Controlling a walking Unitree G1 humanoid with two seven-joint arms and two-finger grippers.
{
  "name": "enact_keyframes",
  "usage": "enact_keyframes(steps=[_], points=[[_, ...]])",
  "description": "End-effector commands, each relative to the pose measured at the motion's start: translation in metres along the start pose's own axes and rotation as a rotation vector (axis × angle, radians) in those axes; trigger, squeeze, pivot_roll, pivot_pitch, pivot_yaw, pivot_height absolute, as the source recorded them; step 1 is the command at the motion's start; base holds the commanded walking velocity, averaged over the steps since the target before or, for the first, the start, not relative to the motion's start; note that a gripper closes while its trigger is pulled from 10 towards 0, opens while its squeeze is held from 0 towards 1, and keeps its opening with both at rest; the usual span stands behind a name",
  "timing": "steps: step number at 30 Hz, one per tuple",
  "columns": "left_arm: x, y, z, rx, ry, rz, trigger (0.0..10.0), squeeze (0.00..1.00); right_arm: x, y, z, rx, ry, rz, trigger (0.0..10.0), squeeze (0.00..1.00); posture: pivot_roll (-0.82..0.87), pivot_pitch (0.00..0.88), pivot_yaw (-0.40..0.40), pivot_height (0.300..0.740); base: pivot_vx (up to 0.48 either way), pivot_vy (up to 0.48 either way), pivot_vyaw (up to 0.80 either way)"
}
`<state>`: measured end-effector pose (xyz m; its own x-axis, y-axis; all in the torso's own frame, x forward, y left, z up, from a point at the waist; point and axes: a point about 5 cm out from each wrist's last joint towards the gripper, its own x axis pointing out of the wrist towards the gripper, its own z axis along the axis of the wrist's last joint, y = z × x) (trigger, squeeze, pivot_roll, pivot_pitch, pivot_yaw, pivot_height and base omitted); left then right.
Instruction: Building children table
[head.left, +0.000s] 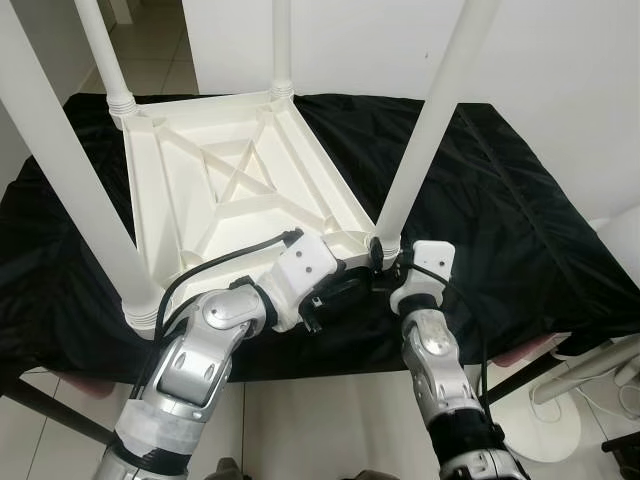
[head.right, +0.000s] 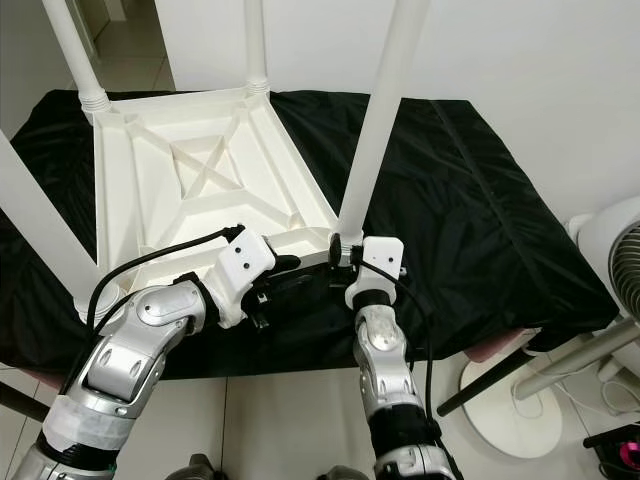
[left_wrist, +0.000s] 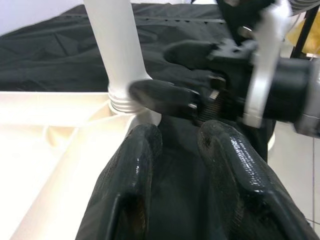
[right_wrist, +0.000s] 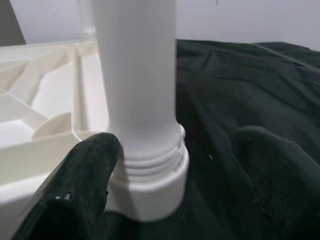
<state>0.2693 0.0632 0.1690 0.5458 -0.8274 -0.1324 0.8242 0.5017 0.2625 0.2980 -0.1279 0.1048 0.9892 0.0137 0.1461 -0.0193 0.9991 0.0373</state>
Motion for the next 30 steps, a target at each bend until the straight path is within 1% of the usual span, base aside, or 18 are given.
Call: enact_keyframes(steps=[1,2,3,4,5,6,8,9,11,14,18,19,21,22,25,30], points=[[0.000,0.019,-0.002,0.002,0.008,0.214,10.0,0.00,-0.009,0.006,0.003,0.010,-0.030,0.076,10.0,0.00,-0.06,0.000,-0.005,0.740,0.000,0.000,0.00],[0.000,0.019,-0.002,0.002,0.008,0.214,10.0,0.00,-0.009,0.006,0.003,0.010,-0.030,0.076,10.0,0.00,-0.06,0.000,-0.005,0.740,0.000,0.000,0.00],[-0.001,0.024,-0.003,0.007,0.013,0.248,10.0,0.00,-0.012,0.008,0.003,0.024,-0.036,0.107,10.0,0.00,-0.06,0.000,-0.004,0.740,0.000,0.000,0.00],[-0.001,0.024,-0.003,0.007,0.013,0.248,10.0,0.00,-0.012,0.008,0.003,0.024,-0.036,0.107,10.0,0.00,-0.06,0.000,-0.004,0.740,0.000,0.000,0.00],[-0.003,0.032,-0.004,-0.001,0.023,0.292,10.0,0.00,-0.015,0.014,0.004,0.050,-0.042,0.159,9.6,0.00,-0.06,0.000,-0.001,0.740,0.000,0.000,0.00],[-0.004,0.037,-0.006,-0.007,0.035,0.318,10.0,0.00,-0.016,0.020,0.005,0.060,-0.051,0.197,2.7,0.00,-0.06,0.000,-0.003,0.740,0.000,0.000,0.00],[-0.004,0.037,-0.006,-0.007,0.035,0.318,10.0,0.00,-0.016,0.020,0.005,0.060,-0.051,0.197,2.7,0.00,-0.06,0.000,-0.003,0.740,0.000,0.000,0.00],[-0.005,0.040,-0.009,-0.007,0.054,0.326,10.0,0.00,-0.016,0.024,0.005,0.085,-0.040,0.226,0.0,0.00,-0.06,0.000,-0.001,0.740,0.000,0.000,0.00],[-0.007,0.040,-0.014,-0.004,0.080,0.324,10.0,0.00,-0.013,0.028,0.004,0.115,-0.021,0.246,0.0,0.00,-0.06,0.000,-0.003,0.740,0.000,0.000,0.00],[-0.009,0.037,-0.016,-0.007,0.087,0.322,10.0,0.00,-0.008,0.031,0.005,0.175,-0.004,0.288,0.0,0.00,-0.05,0.000,-0.007,0.740,0.000,0.000,0.00],[-0.011,0.036,-0.018,-0.005,0.096,0.320,10.0,0.00,-0.007,0.031,0.007,0.168,-0.005,0.306,0.0,0.00,-0.05,0.000,-0.007,0.740,0.000,0.000,0.00],[-0.011,0.035,-0.020,-0.017,0.106,0.312,10.0,0.00,-0.005,0.029,0.008,0.167,-0.002,0.310,0.0,0.00,-0.05,0.000,-0.007,0.740,0.000,0.000,0.00],[-0.014,0.034,-0.025,-0.048,0.130,0.295,10.0,0.00,0.000,0.024,0.009,0.171,0.002,0.304,6.8,0.00,-0.04,0.000,-0.010,0.740,0.000,0.000,0.00],[-0.016,0.034,-0.029,-0.056,0.148,0.284,10.0,0.00,0.004,0.020,0.010,0.176,0.001,0.289,10.0,0.00,-0.03,0.000,-0.010,0.740,0.000,0.000,0.00],[-0.018,0.034,-0.031,-0.059,0.166,0.273,10.0,0.00,0.007,0.017,0.011,0.180,-0.001,0.271,10.0,0.00,-0.03,0.000,-0.010,0.740,0.000,0.000,0.00],[-0.022,0.040,-0.040,-0.067,0.230,0.309,10.0,0.00,0.013,0.006,0.012,0.175,-0.005,0.226,10.0,0.00,-0.03,0.000,-0.005,0.740,0.000,0.000,0.00]])
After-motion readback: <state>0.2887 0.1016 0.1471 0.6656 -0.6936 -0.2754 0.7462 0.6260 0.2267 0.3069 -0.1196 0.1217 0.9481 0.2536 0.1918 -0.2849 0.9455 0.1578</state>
